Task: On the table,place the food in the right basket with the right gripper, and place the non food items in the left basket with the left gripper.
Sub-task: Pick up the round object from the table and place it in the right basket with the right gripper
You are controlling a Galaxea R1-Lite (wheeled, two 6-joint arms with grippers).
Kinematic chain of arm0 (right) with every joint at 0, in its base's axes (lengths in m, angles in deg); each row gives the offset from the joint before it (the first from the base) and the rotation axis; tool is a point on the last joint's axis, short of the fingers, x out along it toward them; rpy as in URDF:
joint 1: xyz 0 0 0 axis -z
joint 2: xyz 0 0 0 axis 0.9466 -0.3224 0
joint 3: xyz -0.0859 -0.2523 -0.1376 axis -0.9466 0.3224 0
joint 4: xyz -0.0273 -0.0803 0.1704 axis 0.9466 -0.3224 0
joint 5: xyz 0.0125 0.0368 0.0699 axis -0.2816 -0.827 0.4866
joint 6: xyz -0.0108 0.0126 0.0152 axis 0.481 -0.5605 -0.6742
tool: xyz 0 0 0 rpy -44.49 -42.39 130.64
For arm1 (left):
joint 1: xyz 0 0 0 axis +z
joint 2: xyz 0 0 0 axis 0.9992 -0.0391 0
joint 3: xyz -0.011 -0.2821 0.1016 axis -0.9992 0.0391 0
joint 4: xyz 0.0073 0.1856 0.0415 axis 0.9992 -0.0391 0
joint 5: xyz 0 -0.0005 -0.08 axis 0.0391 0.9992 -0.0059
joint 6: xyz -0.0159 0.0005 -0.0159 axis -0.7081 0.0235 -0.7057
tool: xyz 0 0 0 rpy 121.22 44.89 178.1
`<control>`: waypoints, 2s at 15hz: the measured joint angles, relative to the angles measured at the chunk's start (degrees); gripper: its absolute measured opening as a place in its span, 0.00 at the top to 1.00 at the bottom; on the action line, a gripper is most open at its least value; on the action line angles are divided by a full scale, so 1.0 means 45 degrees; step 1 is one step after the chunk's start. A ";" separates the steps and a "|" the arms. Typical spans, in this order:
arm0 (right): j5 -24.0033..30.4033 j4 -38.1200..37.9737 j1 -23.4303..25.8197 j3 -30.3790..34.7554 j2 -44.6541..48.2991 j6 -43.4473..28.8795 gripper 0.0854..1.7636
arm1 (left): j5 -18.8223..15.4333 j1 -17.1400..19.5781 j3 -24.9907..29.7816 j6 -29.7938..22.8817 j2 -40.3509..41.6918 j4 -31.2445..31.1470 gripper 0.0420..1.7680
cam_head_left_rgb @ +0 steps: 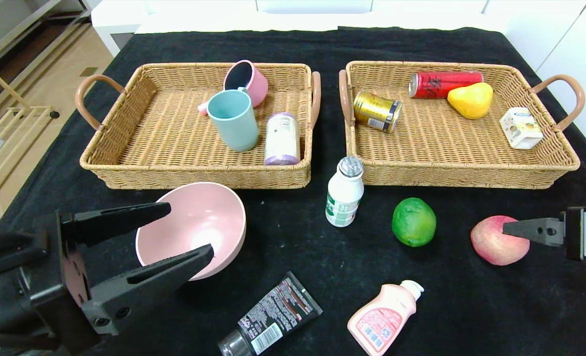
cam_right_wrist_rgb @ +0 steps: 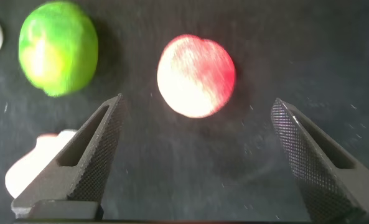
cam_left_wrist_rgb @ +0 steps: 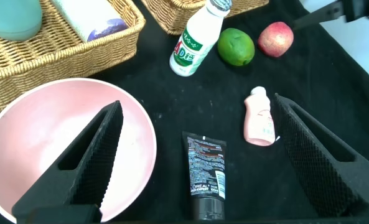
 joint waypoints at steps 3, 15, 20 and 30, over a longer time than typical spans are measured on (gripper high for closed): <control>-0.0477 0.0152 -0.0008 -0.0233 -0.1048 -0.0423 0.03 | 0.0005 -0.0276 -0.0005 -0.0030 0.0051 -0.0005 0.03; -0.0623 0.0666 0.0195 -0.0501 -0.2966 -0.0897 0.03 | -0.0005 -0.0344 -0.0024 0.0019 0.0374 -0.0005 0.03; -0.0650 0.0685 0.0200 -0.0501 -0.3248 -0.1013 0.03 | -0.0008 -0.0360 -0.0068 0.0022 0.0417 -0.0011 0.03; -0.0612 0.0710 0.0200 -0.0485 -0.3424 -0.1038 0.35 | -0.0005 -0.0504 -0.0092 0.0033 0.0656 -0.0014 0.03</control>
